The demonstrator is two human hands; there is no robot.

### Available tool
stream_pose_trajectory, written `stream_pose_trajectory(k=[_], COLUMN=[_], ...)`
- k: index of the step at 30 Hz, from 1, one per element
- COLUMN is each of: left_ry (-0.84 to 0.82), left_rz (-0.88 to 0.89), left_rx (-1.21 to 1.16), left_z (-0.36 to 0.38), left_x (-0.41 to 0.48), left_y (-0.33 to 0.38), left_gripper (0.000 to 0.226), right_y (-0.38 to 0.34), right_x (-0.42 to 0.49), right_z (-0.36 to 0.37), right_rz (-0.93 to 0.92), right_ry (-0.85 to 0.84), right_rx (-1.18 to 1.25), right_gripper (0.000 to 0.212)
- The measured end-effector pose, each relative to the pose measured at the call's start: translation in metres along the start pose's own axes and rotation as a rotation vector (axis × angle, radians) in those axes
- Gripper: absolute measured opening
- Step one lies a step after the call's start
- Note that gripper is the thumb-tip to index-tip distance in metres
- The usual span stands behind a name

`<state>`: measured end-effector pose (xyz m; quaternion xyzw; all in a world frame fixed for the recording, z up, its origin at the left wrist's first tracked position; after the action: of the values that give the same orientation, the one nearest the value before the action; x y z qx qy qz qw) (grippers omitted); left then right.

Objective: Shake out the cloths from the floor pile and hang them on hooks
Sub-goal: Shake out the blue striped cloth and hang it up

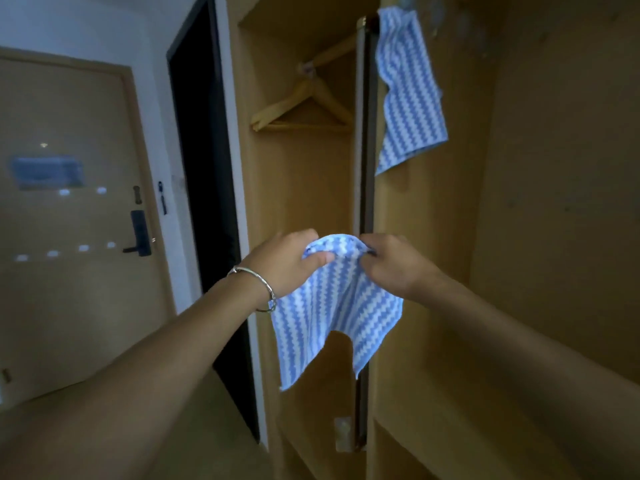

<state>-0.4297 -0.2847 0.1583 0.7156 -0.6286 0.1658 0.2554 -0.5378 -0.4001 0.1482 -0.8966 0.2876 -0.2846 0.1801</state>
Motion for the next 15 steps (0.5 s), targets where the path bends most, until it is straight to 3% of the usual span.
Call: stream_pose_trajectory(k=[5, 10, 12, 14, 15], left_ry=[0.113, 0.227, 0.28, 0.328, 0.363], left_rz=[0.245, 0.469, 0.542, 0.58, 0.594], left_rx=[0.079, 0.252, 0.332, 0.396, 0.429], left_z=[-0.001, -0.019, -0.031, -0.043, -0.05], left_x=[0.101, 0.177, 0.205, 0.232, 0.244], left_y=[0.053, 0.104, 0.119, 0.128, 0.132], left_gripper=[0.043, 0.04, 0.043, 0.041, 0.038], right_y=[0.053, 0.083, 0.086, 0.087, 0.087], right_x=[0.038, 0.063, 0.073, 0.088, 0.096], right_z=[-0.074, -0.141, -0.166, -0.187, -0.197], right_rz=[0.044, 0.075, 0.095, 0.079, 0.061], right_ry=[0.212, 0.369, 0.42, 0.449, 0.468], right_rx=[0.108, 0.257, 0.298, 0.299, 0.294], right_gripper=[0.015, 0.041, 0.034, 0.013, 0.021])
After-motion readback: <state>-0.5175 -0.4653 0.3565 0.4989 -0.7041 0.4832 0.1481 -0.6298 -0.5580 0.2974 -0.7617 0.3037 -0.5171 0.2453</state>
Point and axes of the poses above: each hand's wrist, its own x-axis towards the middle knuckle, its own z-axis out of the palm, y = z × x, the point moved 6 cm from there along x, towards the middle knuckle, and after that the axes turned 12 degrees about z, right-handed, at the moved point
